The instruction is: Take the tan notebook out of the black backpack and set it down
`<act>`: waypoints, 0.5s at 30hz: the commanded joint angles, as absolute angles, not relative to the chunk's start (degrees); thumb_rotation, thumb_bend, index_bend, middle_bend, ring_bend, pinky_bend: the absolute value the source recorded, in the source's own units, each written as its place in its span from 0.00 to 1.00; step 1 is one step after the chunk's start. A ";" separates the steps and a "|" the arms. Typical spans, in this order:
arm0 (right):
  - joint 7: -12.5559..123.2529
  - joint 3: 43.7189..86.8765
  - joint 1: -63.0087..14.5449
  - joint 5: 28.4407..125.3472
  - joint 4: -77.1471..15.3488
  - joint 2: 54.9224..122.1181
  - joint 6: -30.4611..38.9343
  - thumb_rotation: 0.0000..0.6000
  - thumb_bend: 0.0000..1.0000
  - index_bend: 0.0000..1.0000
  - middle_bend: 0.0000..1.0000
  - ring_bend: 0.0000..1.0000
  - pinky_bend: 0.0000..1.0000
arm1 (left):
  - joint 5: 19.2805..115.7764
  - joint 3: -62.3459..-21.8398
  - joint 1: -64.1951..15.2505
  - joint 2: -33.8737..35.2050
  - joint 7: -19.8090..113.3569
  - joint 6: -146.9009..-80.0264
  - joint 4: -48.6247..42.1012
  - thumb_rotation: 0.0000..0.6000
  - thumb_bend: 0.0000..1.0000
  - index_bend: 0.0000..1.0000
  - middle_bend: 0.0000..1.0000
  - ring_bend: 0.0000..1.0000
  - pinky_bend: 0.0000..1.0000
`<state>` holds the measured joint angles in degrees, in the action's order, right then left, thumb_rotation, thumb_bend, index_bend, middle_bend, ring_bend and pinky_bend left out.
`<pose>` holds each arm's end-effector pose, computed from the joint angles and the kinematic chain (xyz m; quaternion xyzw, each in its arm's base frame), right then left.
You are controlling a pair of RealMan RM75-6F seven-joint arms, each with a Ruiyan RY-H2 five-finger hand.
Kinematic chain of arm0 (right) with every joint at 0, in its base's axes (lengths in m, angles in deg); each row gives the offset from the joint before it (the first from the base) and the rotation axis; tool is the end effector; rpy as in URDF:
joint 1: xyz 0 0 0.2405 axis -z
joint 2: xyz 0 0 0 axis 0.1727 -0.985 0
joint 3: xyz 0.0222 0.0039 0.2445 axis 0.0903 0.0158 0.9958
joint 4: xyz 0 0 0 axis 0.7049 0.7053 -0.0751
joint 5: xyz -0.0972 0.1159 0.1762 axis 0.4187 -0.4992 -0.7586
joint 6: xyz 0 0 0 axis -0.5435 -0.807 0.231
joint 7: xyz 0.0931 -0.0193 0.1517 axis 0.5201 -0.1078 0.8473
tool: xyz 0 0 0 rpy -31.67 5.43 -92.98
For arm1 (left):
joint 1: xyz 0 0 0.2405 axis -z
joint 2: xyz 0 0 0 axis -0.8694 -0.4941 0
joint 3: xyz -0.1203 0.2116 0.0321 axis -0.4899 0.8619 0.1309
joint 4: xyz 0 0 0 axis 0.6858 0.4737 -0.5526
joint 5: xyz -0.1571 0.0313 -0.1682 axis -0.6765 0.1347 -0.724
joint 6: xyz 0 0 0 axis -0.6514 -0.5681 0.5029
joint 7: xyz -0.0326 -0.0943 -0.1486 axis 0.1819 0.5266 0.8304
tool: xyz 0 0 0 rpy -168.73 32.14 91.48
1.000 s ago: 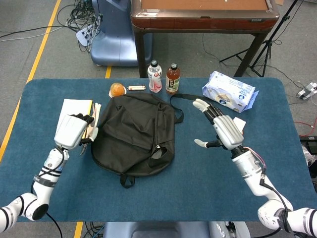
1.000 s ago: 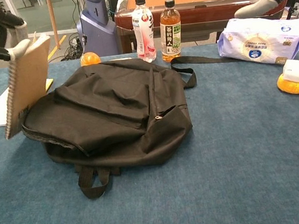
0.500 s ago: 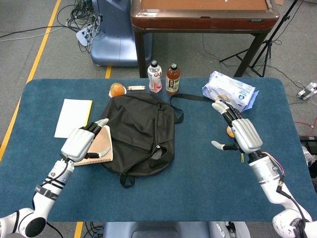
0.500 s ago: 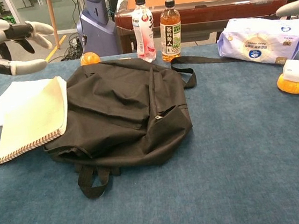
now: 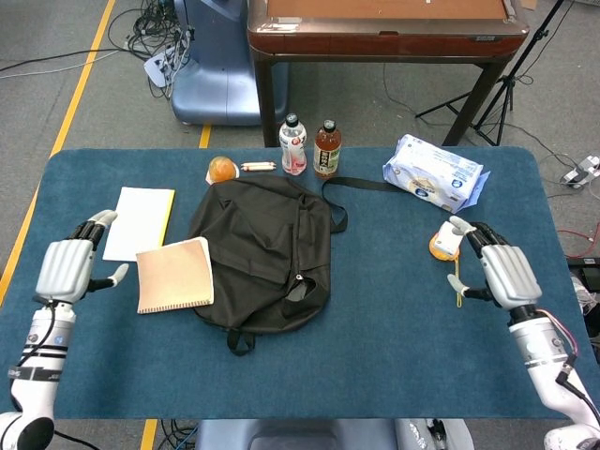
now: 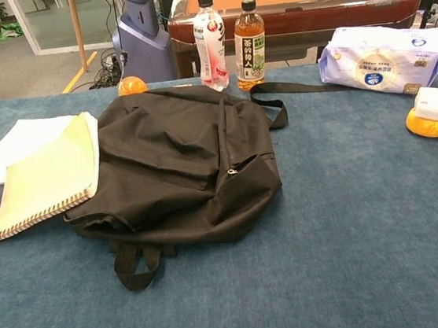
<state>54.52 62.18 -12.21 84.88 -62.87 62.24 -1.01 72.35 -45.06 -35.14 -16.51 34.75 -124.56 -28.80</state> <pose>-0.2340 -0.3047 0.1253 0.6060 -0.4595 0.4126 0.5014 -0.2301 0.3410 0.1258 -0.5915 -0.3699 -0.4123 0.5860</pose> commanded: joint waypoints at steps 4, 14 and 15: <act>50.19 59.67 -7.65 82.40 -62.91 62.47 -4.94 1.00 0.31 0.14 0.24 0.10 0.24 | 73.97 -42.45 -40.83 -16.37 35.64 -131.12 -26.71 1.00 0.22 0.19 0.16 0.20 0.43; 49.48 58.24 -2.54 86.67 -61.92 64.71 -11.71 1.00 0.31 0.15 0.24 0.11 0.24 | 78.29 -38.59 -47.25 -15.87 33.46 -137.69 -28.53 1.00 0.22 0.21 0.16 0.20 0.41; 49.46 58.17 -2.24 87.19 -61.80 64.96 -12.15 1.00 0.31 0.15 0.24 0.11 0.24 | 78.59 -38.40 -47.69 -15.70 33.39 -138.11 -28.67 1.00 0.22 0.21 0.16 0.20 0.41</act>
